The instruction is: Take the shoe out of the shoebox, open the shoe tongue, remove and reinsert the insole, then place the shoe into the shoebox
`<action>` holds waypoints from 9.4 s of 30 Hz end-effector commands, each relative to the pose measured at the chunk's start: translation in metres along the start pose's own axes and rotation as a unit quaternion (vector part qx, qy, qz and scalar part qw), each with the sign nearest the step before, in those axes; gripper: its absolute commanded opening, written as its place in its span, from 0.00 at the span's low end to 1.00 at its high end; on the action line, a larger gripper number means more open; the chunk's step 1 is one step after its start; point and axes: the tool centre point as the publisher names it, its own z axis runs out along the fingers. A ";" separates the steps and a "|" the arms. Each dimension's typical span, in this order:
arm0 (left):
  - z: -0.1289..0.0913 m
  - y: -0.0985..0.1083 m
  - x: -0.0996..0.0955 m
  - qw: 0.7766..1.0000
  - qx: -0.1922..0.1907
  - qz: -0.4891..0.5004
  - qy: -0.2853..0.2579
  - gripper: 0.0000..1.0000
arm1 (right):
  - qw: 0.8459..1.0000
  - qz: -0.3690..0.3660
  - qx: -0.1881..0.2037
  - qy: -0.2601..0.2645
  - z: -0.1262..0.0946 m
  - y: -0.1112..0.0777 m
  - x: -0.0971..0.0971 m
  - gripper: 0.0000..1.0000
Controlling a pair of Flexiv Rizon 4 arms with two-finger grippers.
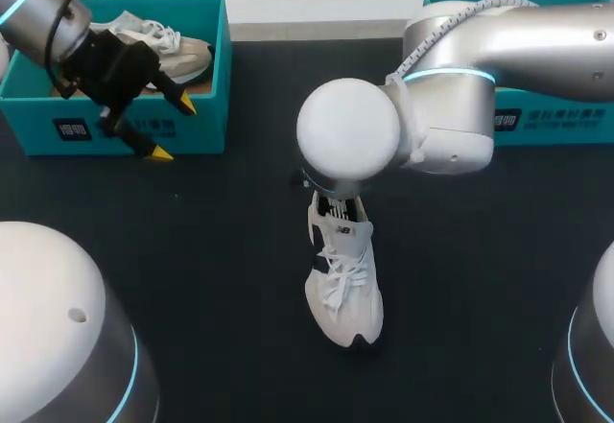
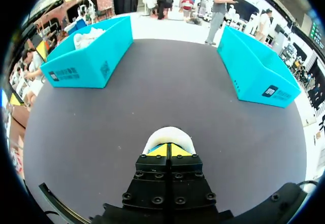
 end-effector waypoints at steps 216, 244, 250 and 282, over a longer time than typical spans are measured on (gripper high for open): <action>0.000 0.000 0.001 1.000 -0.002 0.000 0.000 1.00 | 0.961 -0.107 0.245 -0.064 0.000 -0.042 -0.008 0.00; 0.000 0.000 0.001 1.000 -0.002 0.000 0.000 1.00 | 0.916 0.019 0.399 -0.036 -0.041 -0.071 -0.024 0.21; 0.000 0.000 0.001 1.000 -0.002 0.000 0.000 1.00 | 0.910 0.030 0.413 -0.002 -0.042 -0.075 -0.021 1.00; 0.000 0.000 0.001 1.000 -0.002 0.000 0.000 1.00 | 0.913 0.007 0.407 -0.014 -0.073 -0.099 0.005 1.00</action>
